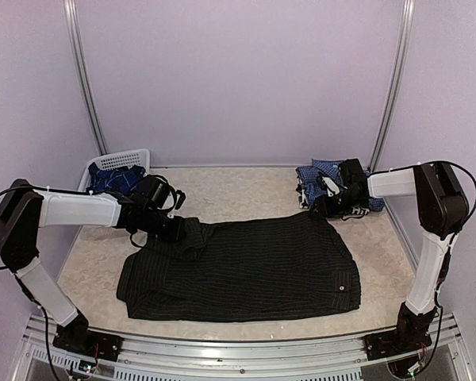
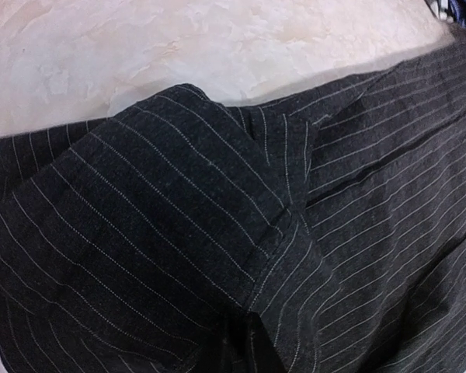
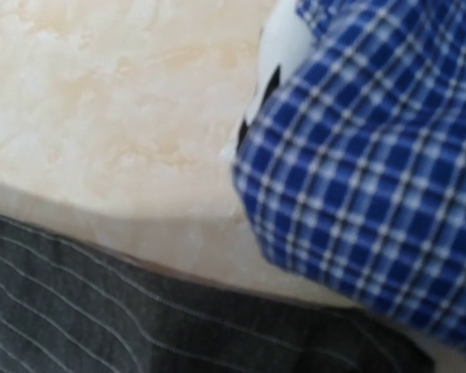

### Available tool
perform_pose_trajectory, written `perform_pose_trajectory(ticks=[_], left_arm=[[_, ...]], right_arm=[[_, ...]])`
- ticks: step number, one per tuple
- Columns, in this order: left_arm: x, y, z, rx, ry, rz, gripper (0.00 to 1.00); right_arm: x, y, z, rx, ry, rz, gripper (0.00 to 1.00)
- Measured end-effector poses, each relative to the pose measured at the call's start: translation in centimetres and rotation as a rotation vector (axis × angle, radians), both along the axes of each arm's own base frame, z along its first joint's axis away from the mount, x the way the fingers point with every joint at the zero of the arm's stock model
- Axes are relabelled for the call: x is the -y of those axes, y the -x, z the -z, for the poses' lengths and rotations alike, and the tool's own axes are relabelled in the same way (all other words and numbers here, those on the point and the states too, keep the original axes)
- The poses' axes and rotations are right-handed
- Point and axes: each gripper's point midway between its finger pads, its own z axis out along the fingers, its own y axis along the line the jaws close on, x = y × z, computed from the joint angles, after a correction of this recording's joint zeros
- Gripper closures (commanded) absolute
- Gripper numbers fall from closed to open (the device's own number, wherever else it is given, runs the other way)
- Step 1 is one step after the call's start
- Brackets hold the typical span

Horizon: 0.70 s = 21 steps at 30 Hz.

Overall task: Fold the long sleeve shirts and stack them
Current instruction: Adjust the sleeve of the 1/3-folded shirt.

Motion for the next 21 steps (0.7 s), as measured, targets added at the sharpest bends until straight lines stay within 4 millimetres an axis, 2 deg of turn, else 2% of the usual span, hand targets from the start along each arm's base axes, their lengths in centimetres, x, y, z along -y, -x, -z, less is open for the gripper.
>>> perform_pose_trajectory(ticks=[3, 6, 13, 21], left_arm=[[-0.1, 0.3, 0.4, 0.010, -0.047, 0.010, 0.49], [0.5, 0.8, 0.1, 0.040, -0.077, 0.024, 0.37], [1.9, 2.2, -1.1, 0.104, -0.131, 0.063, 0.25], [0.1, 2.8, 0.3, 0.098, -0.277, 0.035, 0.29]], right_arm=[[0.0, 0.2, 0.2, -0.002, -0.002, -0.002, 0.48], [0.0, 0.4, 0.5, -0.011, -0.001, -0.002, 0.48], [0.0, 0.7, 0.8, -0.019, -0.006, -0.006, 0.48], [-0.2, 0.8, 0.8, -0.020, -0.015, -0.011, 0.48]])
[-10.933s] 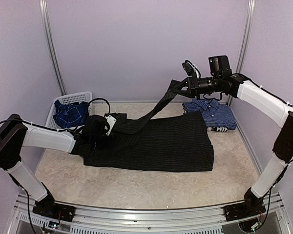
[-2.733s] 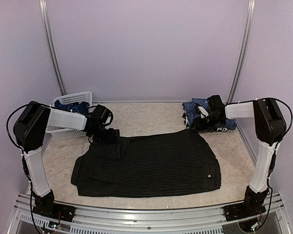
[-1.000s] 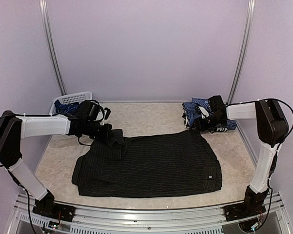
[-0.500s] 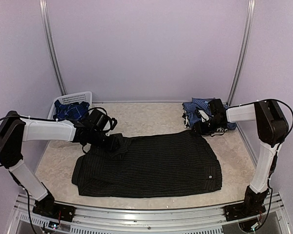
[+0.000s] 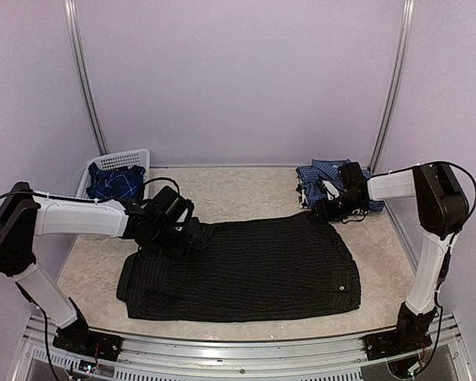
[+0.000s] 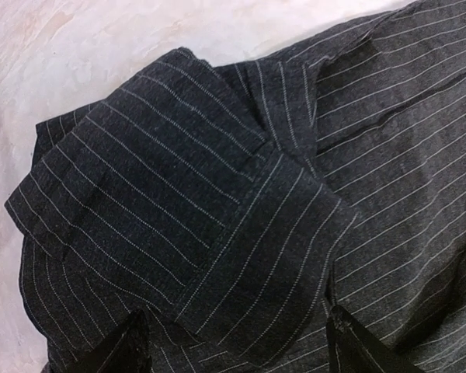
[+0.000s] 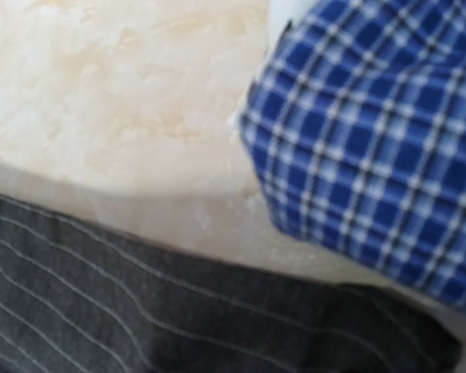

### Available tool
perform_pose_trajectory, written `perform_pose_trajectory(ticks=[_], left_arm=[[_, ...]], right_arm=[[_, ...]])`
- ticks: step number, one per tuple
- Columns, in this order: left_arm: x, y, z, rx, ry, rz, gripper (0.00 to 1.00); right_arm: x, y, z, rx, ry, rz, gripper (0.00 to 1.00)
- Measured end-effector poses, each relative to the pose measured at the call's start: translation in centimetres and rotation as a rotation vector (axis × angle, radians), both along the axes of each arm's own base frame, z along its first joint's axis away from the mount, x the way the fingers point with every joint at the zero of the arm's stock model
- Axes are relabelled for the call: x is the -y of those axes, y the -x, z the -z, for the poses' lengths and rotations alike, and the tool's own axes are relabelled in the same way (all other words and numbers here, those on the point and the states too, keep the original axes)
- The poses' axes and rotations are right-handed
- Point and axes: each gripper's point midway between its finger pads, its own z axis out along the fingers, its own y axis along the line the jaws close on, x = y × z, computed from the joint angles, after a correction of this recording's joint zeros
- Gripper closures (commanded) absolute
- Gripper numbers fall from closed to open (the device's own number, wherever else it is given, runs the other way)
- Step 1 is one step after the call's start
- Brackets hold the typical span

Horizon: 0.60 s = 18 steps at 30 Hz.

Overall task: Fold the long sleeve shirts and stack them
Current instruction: Adjust the sleeve of the 1/3-folded shirt, then pick up the sleeve from the 1/3-folded shirt.

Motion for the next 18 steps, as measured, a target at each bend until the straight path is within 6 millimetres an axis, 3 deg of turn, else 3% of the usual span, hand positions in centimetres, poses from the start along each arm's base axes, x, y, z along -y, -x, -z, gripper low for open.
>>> perform_pose_trajectory(ticks=[10, 18], left_arm=[[-0.7, 0.6, 2.7, -0.056, -0.108, 0.014, 0.31], [-0.7, 0.6, 2.6, -0.052, -0.118, 0.026, 0.59]], right_arm=[[0.0, 0.2, 0.2, -0.006, -0.003, 0.000, 0.48], [-0.1, 0.2, 0.2, -0.008, -0.010, -0.003, 0.48]])
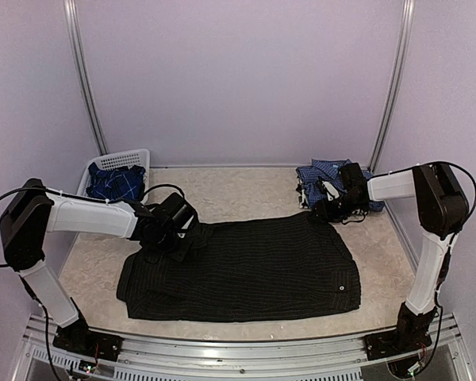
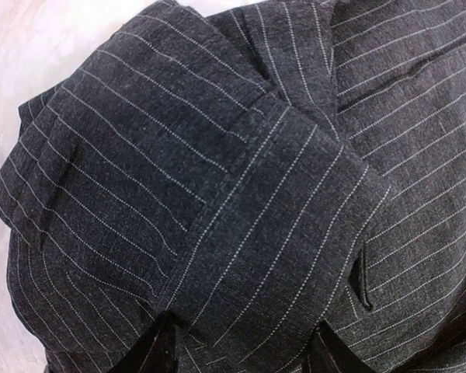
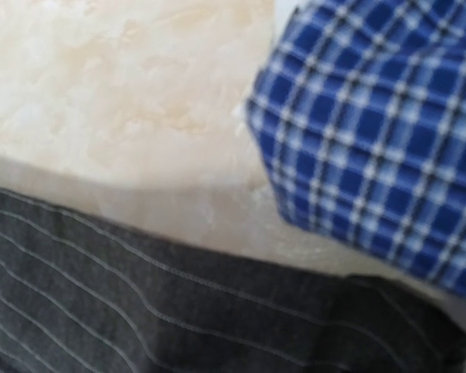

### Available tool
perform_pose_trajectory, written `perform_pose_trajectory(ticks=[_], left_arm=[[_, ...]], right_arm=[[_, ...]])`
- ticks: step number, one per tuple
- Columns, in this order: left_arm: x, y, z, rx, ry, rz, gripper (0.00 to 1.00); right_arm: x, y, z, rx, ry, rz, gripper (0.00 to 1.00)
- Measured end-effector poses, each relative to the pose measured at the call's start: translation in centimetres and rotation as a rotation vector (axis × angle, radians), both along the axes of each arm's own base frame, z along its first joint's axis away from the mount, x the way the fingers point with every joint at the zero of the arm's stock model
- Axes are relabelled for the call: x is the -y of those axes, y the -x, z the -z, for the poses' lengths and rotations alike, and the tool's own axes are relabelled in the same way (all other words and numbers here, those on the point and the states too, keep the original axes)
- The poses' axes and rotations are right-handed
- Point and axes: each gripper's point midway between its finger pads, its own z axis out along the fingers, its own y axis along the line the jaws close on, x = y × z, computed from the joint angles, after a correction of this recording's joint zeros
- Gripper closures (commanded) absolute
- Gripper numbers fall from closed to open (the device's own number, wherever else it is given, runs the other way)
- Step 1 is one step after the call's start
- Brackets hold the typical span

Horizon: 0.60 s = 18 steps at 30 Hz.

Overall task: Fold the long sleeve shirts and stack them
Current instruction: Pick up the sleeve from the 1/3-folded shirt.

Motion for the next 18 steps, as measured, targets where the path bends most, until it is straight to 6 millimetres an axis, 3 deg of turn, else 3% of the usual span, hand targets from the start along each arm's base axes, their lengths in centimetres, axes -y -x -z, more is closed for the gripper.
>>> perform_pose_trajectory(ticks=[10, 18], left_arm=[[0.3, -0.3, -0.2, 0.000, -0.004, 0.006, 1.00], [0.7, -1.0, -2.1, 0.027, 0.007, 0.004, 1.00]], right_arm=[[0.0, 0.0, 0.0, 0.001, 0.001, 0.001, 0.48], [0.4, -0.5, -1.4, 0.038, 0.019, 0.017, 0.45]])
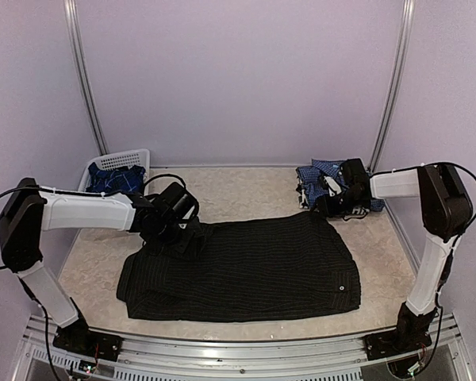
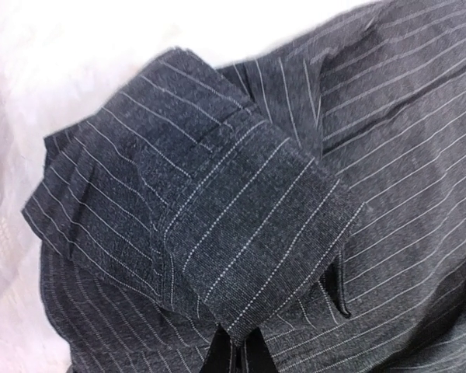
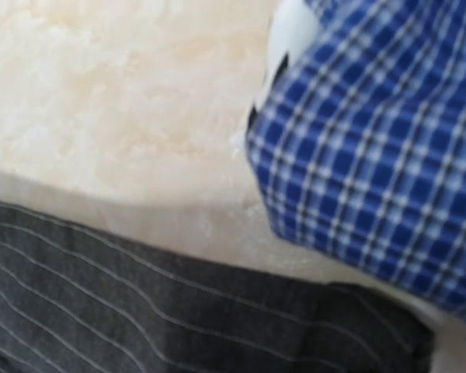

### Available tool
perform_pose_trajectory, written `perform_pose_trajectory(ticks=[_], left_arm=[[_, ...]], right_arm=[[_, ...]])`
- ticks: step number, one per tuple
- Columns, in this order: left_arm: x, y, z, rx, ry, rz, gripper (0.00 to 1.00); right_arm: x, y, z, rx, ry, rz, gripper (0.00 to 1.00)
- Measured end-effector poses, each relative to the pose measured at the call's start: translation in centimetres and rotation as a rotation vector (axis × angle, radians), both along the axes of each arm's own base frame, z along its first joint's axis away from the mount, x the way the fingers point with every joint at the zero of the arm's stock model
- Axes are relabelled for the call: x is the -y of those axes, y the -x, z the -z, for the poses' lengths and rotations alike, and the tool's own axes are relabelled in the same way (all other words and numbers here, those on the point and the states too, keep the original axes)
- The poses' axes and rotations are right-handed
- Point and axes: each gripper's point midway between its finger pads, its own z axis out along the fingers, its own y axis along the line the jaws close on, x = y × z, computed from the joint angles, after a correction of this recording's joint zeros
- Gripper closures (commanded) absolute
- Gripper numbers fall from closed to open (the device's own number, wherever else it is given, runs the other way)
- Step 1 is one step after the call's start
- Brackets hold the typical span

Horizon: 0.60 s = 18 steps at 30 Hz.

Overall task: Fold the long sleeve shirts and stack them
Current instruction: Pick up the sleeve from the 1/3-folded shirt.

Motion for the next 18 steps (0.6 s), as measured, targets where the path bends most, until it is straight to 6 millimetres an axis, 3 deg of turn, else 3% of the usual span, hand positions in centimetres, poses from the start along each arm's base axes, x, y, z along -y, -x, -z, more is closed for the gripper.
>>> perform_pose_trajectory(ticks=[10, 18], left_arm=[[0.0, -1.1, -7.7, 0.116, 0.129, -0.013, 1.00], [-1.1, -1.0, -18.5, 0.297, 0.320, -0.008, 1.00]], right_arm=[[1.7, -0.8, -1.5, 0.059, 0.094, 0.045, 0.40], [2.3, -1.1, -1.5, 0.082, 0.126, 0.030, 0.37]])
